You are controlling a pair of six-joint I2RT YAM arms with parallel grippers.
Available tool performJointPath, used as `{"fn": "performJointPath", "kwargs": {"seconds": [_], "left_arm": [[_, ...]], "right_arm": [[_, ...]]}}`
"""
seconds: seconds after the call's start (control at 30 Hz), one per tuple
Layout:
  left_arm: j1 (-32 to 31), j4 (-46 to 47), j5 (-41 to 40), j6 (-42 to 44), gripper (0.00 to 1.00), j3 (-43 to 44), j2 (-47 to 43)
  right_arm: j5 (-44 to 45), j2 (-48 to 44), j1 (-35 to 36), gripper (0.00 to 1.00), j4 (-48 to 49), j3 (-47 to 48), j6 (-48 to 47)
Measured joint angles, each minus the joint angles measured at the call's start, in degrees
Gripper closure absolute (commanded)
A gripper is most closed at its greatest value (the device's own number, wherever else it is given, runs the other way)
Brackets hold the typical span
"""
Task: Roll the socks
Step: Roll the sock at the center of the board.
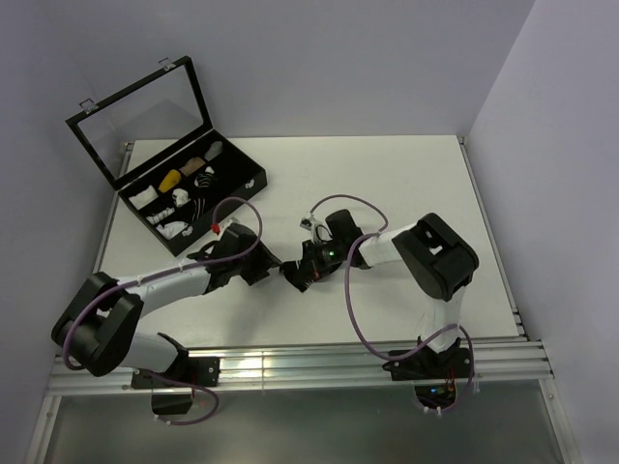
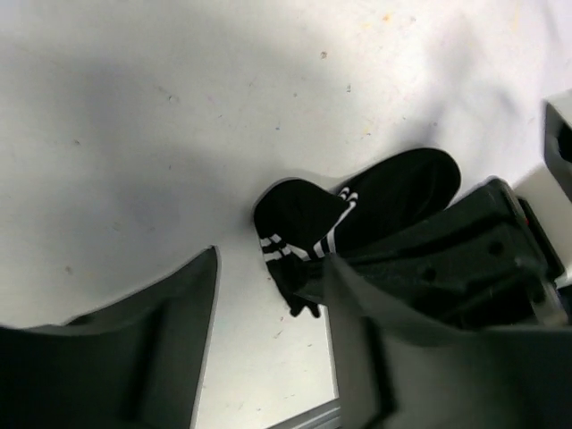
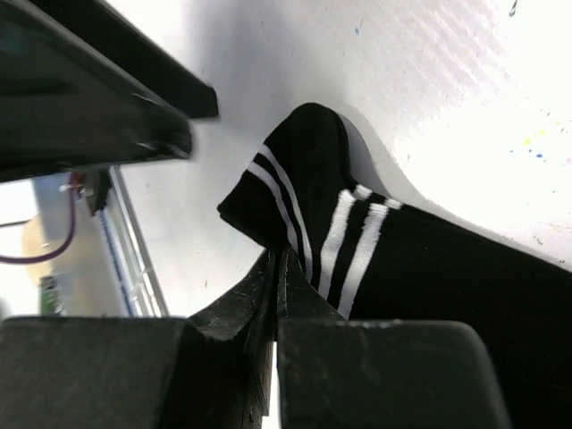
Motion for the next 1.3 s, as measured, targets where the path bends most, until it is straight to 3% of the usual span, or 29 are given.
{"fn": "performJointPath", "kwargs": {"seconds": [0.23,0.6,0.83,1.3], "left_arm": [[0.1,5.7,-1.4,8.1,0.48,-5.3,-6.5],[-0.3,13.9,5.5,20.6,0.43,-10.1,-5.9],[-2.1,15.1,6.1,22.4,0.52,-9.7,-1.7],[-3.0,14.0,3.3,22.0,0.54,-3.6,4.8]], "right_arm": [[-5.2,2.5,-1.4,1.00,-1.4,1.8,1.4],[-10.7,6.7,-3.5,1.00,-4.5,5.2,4.5],[-11.5,7.2,-4.0,1.00,-6.0,5.9,5.3],[-11.3,7.2,-4.3,1.00,-7.9,6.5,5.2]]}}
